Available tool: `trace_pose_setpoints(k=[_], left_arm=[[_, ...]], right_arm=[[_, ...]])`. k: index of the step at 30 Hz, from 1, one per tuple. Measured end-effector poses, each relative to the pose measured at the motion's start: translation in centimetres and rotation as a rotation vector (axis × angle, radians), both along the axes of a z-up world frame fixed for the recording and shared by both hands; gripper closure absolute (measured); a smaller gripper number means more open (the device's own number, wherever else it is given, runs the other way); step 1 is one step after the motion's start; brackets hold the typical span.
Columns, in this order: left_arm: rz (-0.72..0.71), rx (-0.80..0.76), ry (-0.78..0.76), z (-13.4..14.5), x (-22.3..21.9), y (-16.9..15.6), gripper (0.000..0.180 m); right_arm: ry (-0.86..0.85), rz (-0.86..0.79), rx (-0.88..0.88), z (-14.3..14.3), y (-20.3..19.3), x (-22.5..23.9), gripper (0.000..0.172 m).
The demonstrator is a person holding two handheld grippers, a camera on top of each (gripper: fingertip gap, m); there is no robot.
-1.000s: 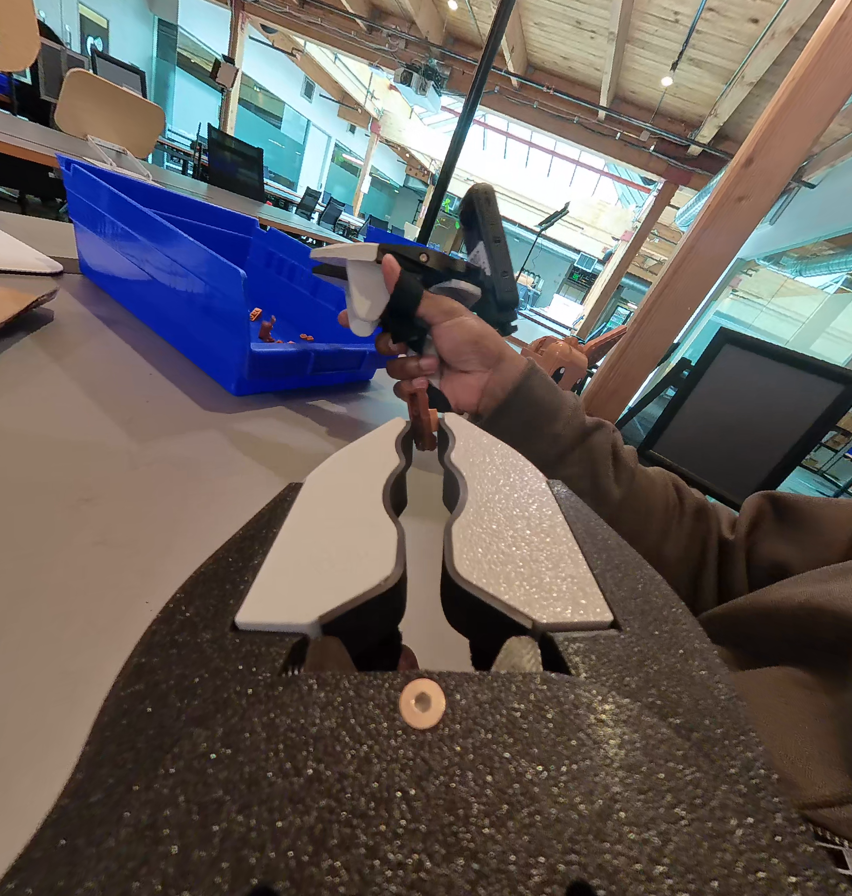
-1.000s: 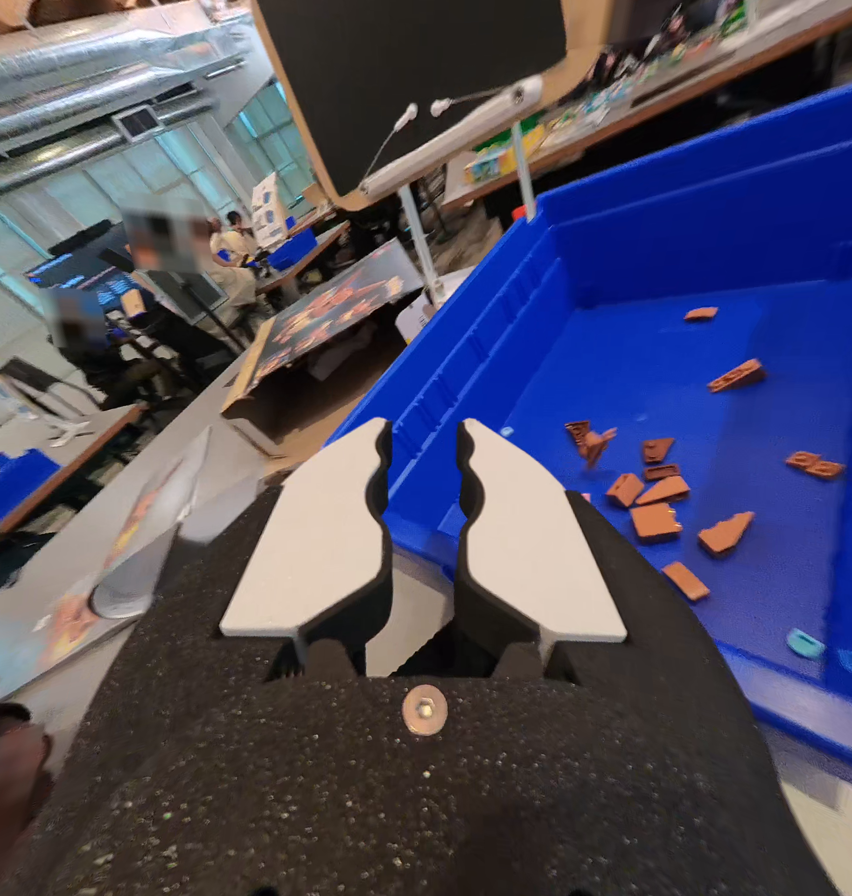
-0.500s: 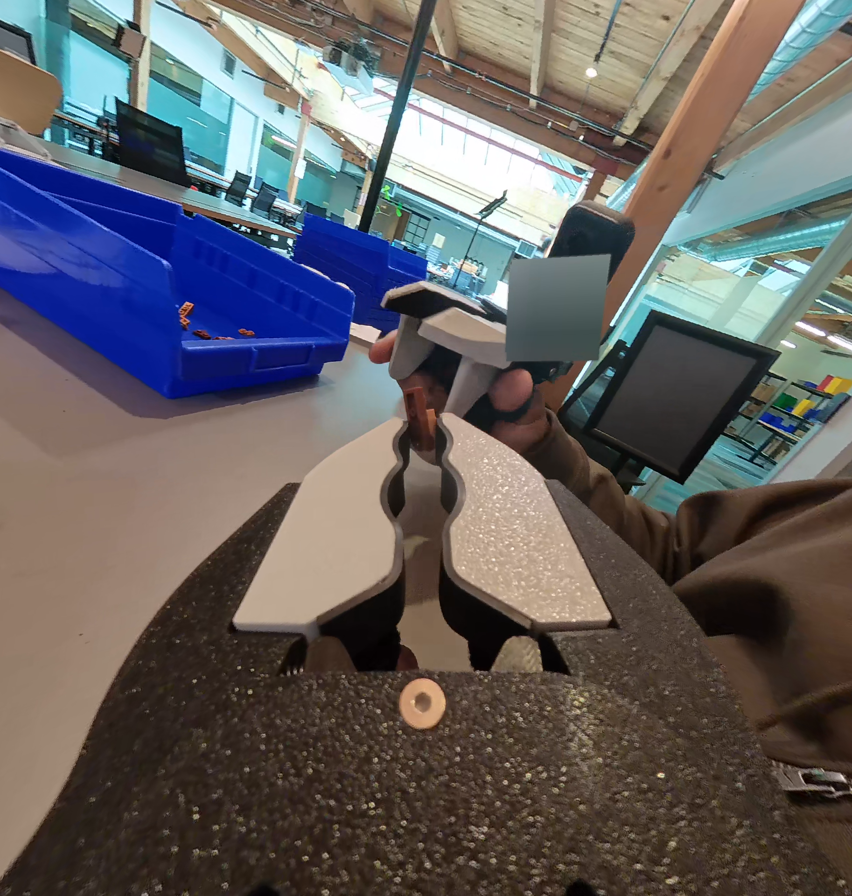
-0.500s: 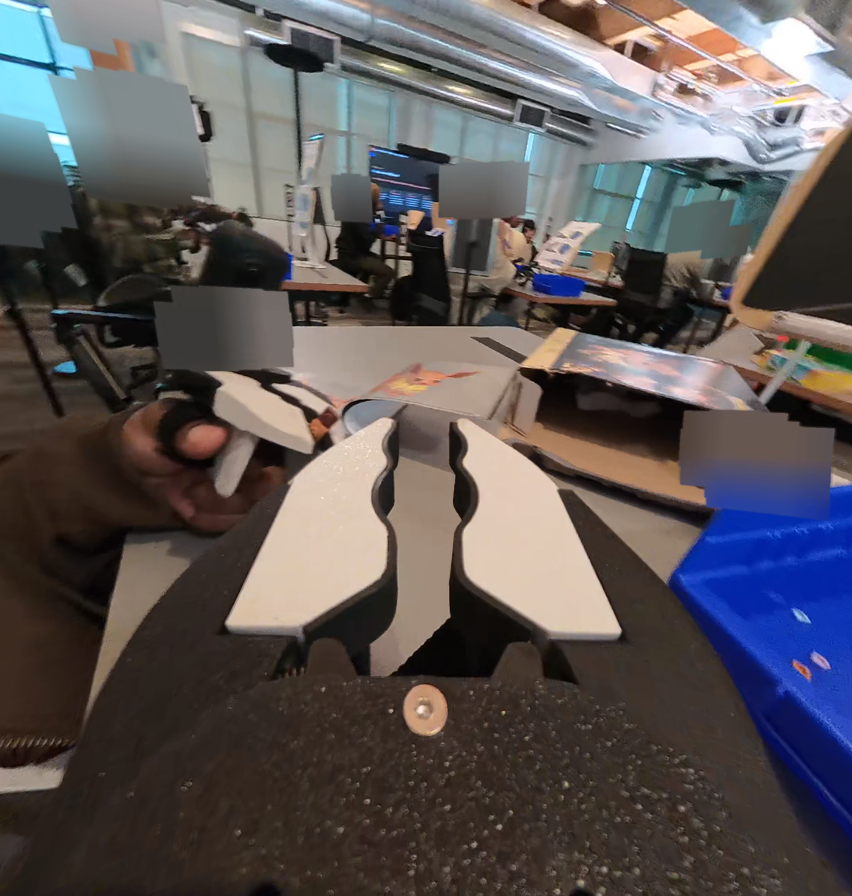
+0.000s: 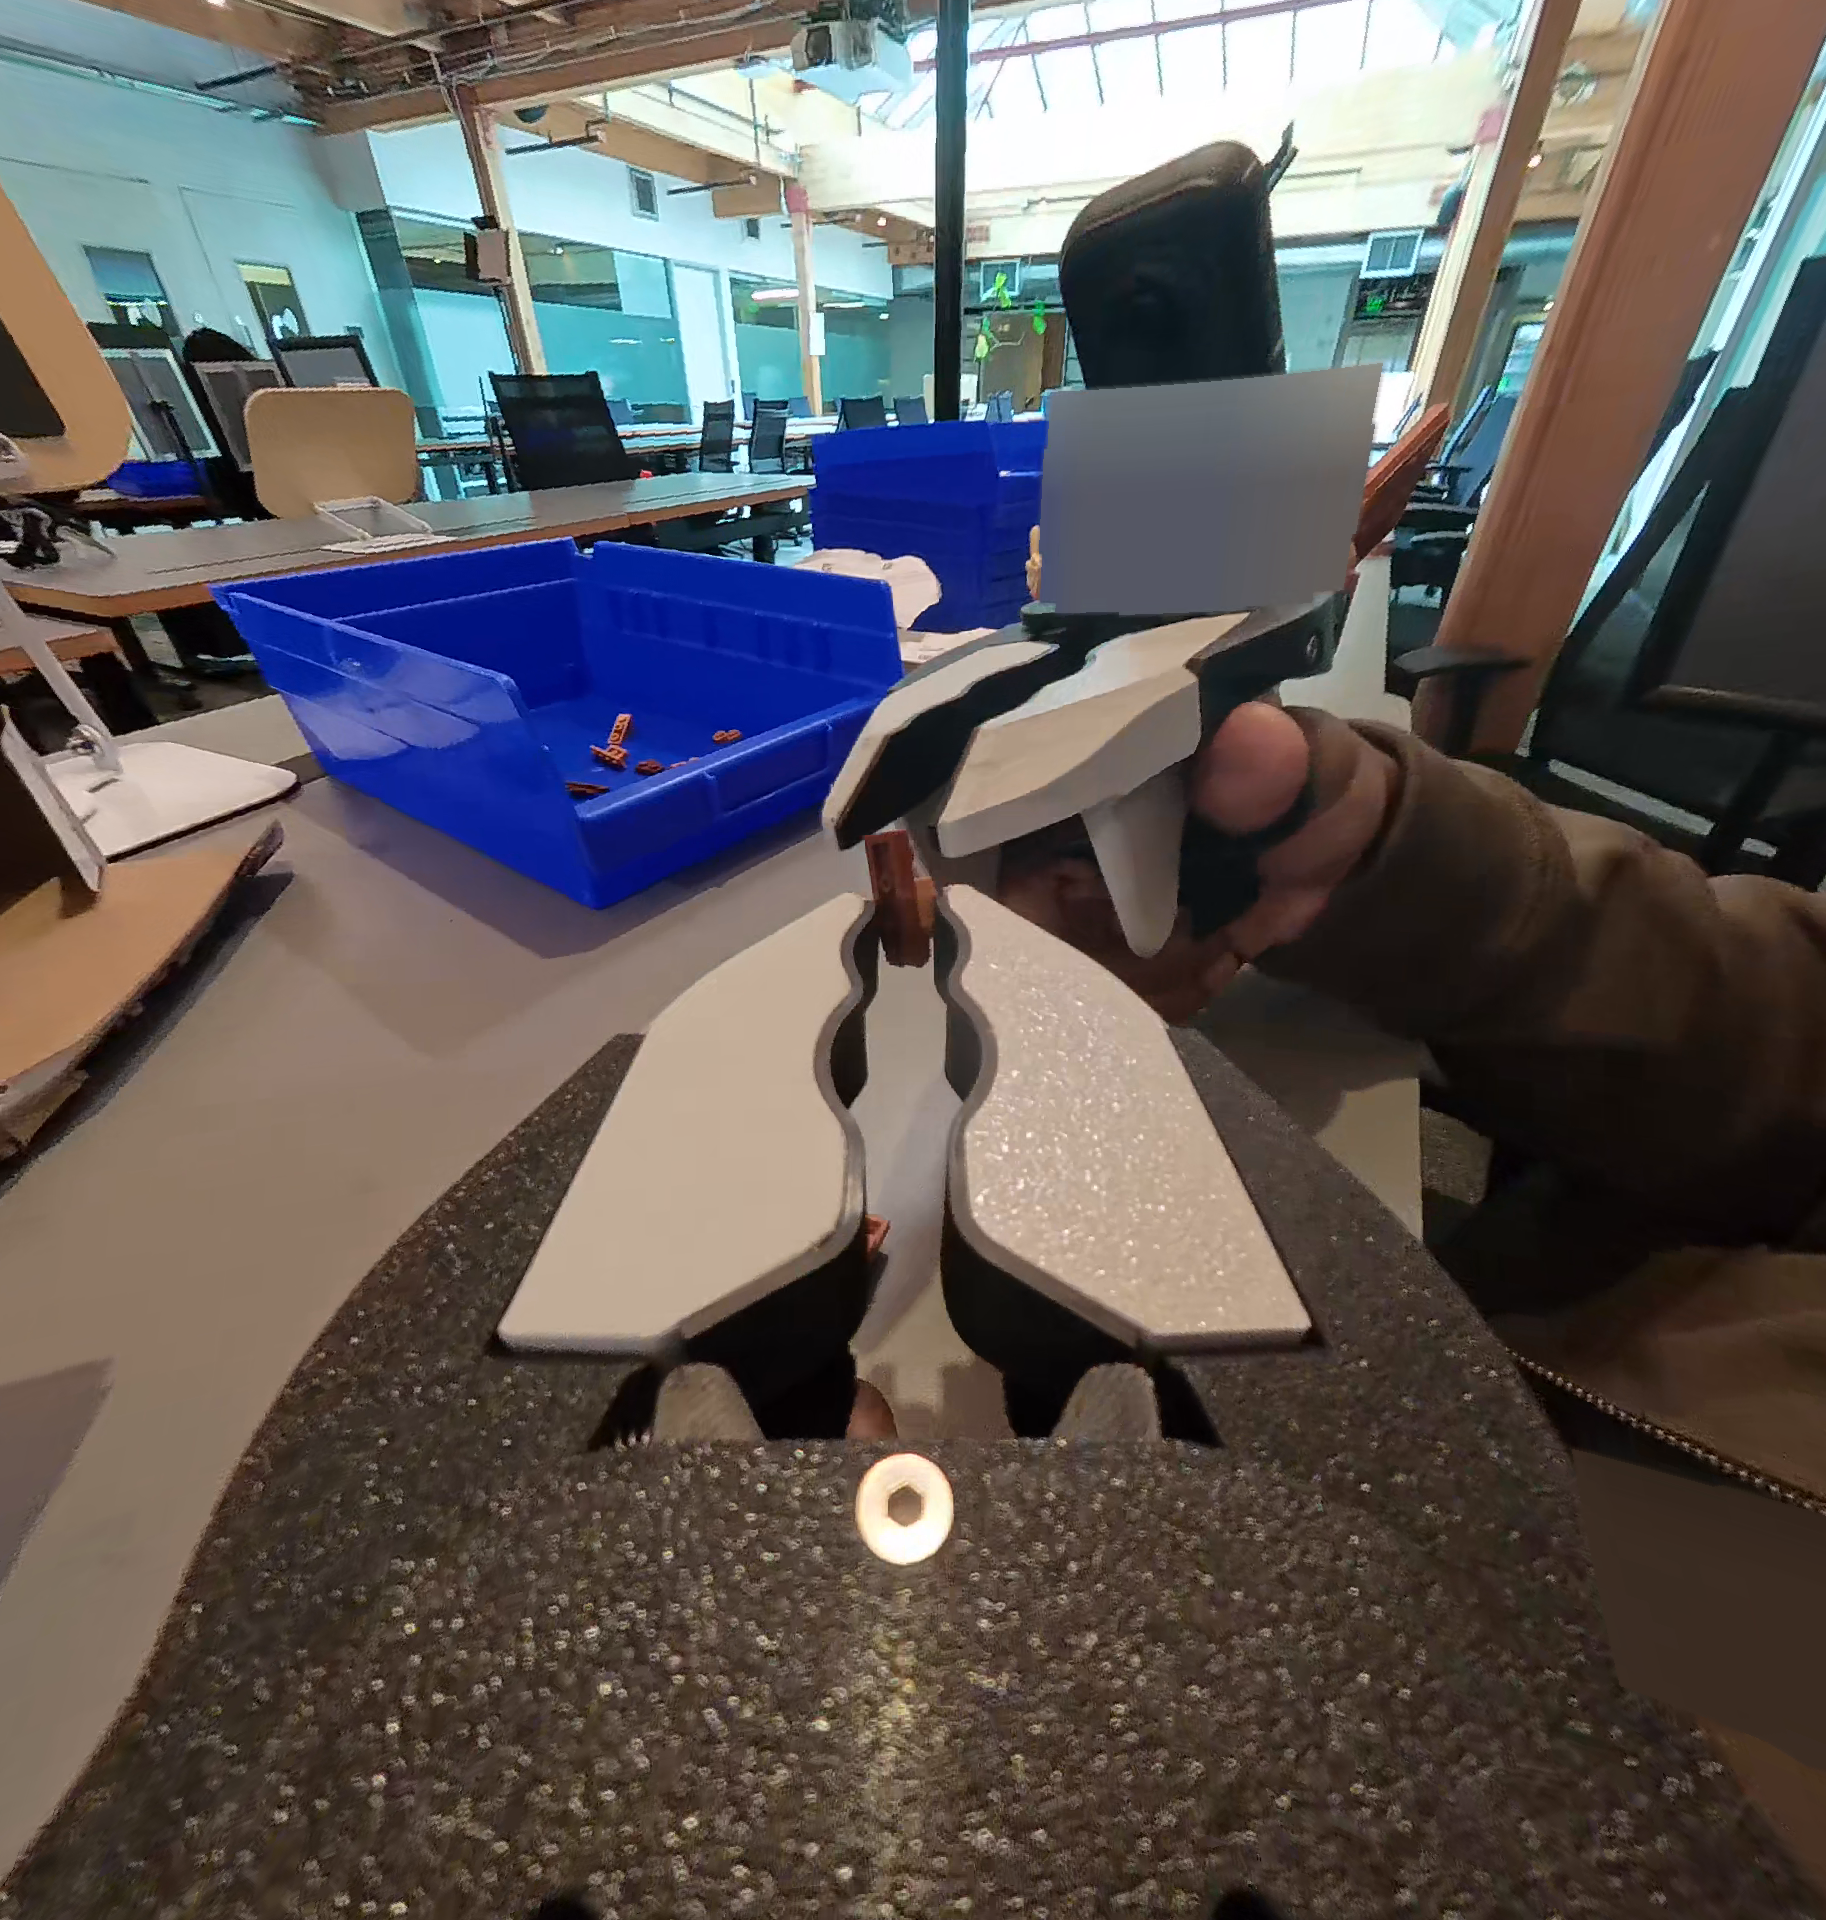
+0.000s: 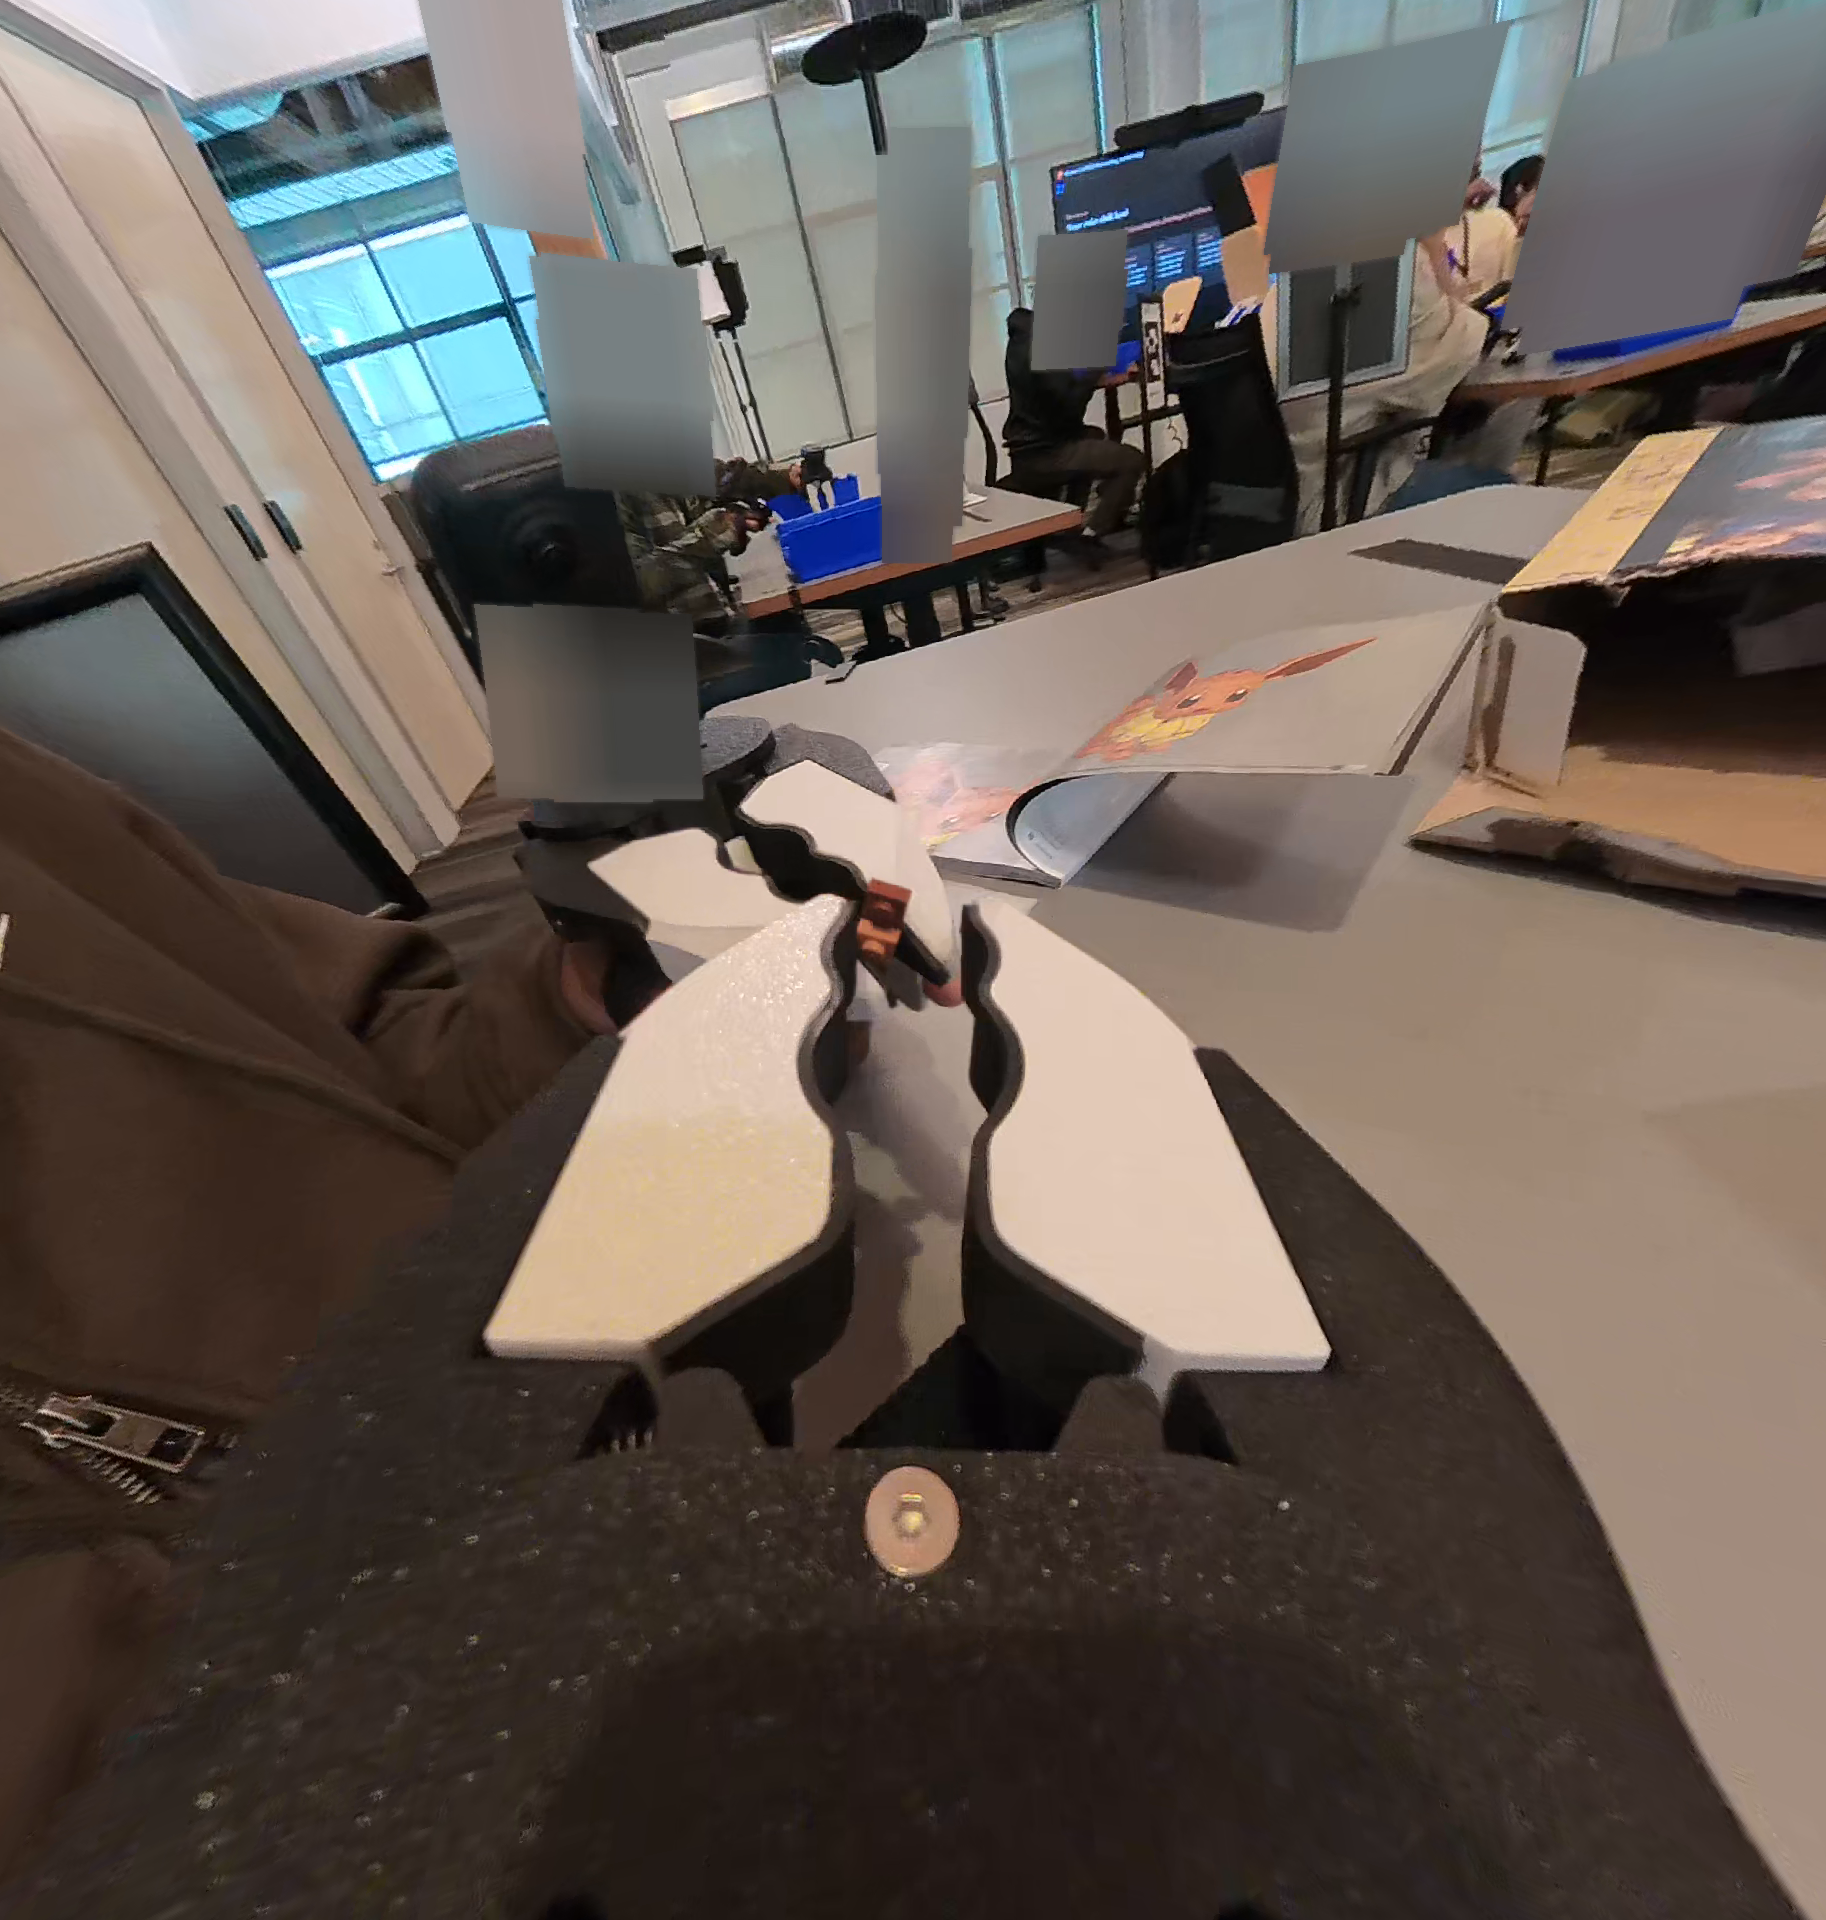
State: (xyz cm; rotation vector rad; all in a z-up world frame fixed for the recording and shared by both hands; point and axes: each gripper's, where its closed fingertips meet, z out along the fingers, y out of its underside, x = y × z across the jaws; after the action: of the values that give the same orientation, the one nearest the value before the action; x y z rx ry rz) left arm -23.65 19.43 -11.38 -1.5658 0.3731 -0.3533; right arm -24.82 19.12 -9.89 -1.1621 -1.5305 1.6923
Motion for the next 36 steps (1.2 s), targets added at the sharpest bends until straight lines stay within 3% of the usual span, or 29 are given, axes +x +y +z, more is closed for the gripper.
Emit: trace_pose_setpoints(k=[15,26,36], left_arm=[[0.017,-0.053,0.024,-1.1,0.0,0.6,0.17],[-0.277,-0.127,-0.297,0.2,1.0,-1.4,0.161],[-0.35,-0.124,-0.324,0.5,1.7,-2.1,0.172]], right_arm=[[-0.095,0.038,-0.072,-1.1,-0.4,-0.7,0.164],[-0.033,0.148,-0.129,0.4,-1.3,0.4,0.164],[-0.019,0.188,-0.148,0.8,-1.7,0.8,0.164]])
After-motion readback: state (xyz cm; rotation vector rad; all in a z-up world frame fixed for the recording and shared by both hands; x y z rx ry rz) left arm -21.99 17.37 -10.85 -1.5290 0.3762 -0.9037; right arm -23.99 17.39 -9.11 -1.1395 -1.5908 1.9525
